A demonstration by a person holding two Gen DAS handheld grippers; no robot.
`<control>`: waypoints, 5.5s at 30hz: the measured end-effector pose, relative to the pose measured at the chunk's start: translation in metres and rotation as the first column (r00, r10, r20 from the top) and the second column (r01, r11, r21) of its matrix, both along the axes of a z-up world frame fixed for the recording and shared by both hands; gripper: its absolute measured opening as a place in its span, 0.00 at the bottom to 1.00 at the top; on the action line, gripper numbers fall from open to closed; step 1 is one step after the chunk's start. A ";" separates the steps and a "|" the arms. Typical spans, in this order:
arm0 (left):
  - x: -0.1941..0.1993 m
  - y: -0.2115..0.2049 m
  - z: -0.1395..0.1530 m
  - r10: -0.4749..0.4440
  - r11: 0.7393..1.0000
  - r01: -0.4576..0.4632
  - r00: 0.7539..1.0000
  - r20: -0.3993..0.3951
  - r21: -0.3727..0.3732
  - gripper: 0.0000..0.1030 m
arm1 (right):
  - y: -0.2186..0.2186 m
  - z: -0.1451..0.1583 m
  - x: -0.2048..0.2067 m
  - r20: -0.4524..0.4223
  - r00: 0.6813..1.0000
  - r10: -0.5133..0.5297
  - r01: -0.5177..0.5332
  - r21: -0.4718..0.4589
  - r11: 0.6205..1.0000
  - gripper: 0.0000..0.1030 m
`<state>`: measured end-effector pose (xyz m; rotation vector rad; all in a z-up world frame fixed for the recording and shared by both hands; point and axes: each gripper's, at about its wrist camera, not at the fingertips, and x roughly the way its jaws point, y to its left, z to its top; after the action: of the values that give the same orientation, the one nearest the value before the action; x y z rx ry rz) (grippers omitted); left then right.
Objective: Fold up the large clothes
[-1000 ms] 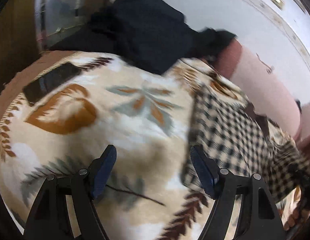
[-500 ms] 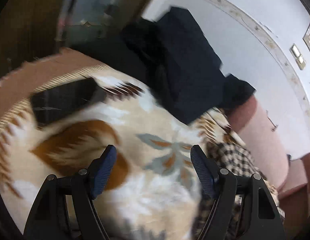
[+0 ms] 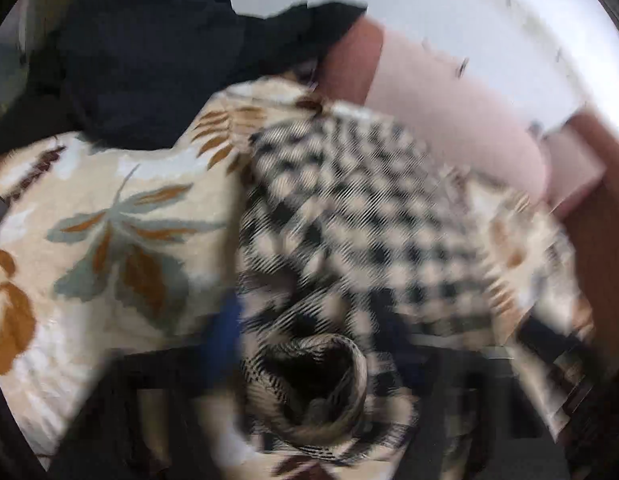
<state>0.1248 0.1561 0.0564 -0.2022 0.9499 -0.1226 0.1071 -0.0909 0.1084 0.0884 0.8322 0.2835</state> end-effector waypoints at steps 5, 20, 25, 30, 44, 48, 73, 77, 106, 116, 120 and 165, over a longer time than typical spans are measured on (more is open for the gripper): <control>0.002 0.023 -0.008 0.043 0.998 -0.045 0.998 -0.051 -0.042 0.16 | -0.025 -0.024 0.044 -0.119 0.992 -0.046 0.062 0.138 0.989 0.70; -0.008 -0.009 -0.010 0.013 1.000 -0.014 1.000 -0.017 -0.012 0.16 | -0.042 -0.061 0.117 -0.268 0.951 0.154 0.027 0.569 0.822 0.32; -0.022 -0.063 -0.007 -0.122 0.993 0.122 0.992 -0.011 0.004 0.16 | -0.093 -0.030 0.090 -0.191 0.973 0.127 -0.007 0.527 0.850 0.33; -0.023 -0.071 -0.022 -0.132 0.990 0.134 0.990 -0.050 0.034 0.17 | -0.105 -0.079 0.087 -0.323 0.946 0.021 0.084 0.309 0.947 0.62; -0.037 0.017 0.019 0.101 0.995 -0.101 0.994 0.032 0.001 0.52 | -0.033 0.007 0.002 -0.114 0.988 0.103 -0.081 0.183 0.980 0.15; -0.038 0.038 0.022 0.154 0.988 -0.154 0.988 0.018 -0.031 0.53 | 0.011 -0.056 -0.022 -0.273 0.937 0.217 -0.161 0.213 0.964 0.15; -0.045 0.054 0.034 0.251 0.965 -0.257 0.962 0.102 0.048 0.64 | 0.022 -0.007 0.019 -0.202 0.966 0.162 -0.100 0.286 0.953 0.14; -0.051 0.045 0.039 0.250 0.958 -0.266 0.957 0.148 0.103 0.64 | 0.028 -0.043 -0.035 -0.283 0.928 0.243 -0.153 0.305 0.940 0.14; -0.152 -0.051 0.057 0.179 0.952 -0.231 0.952 0.247 0.199 0.85 | -0.067 0.016 -0.132 -0.014 0.989 -0.147 0.143 -0.176 0.974 0.56; -0.141 -0.050 0.037 0.145 0.969 -0.176 0.973 0.180 0.176 0.85 | -0.060 0.004 -0.119 -0.036 0.984 -0.173 0.162 -0.211 0.964 0.59; -0.138 -0.050 0.035 0.138 0.970 -0.167 0.976 0.169 0.176 0.85 | -0.059 -0.002 -0.116 -0.054 0.983 -0.177 0.162 -0.220 0.962 0.59; -0.132 -0.057 0.019 0.092 0.988 -0.101 0.993 0.079 0.120 0.85 | -0.066 -0.019 -0.110 -0.084 0.973 -0.216 0.184 -0.289 0.939 0.67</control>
<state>-0.0068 0.0996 0.0753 -0.1282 0.8695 0.0177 -0.0024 -0.1569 0.0893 -0.0767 0.9622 -0.0339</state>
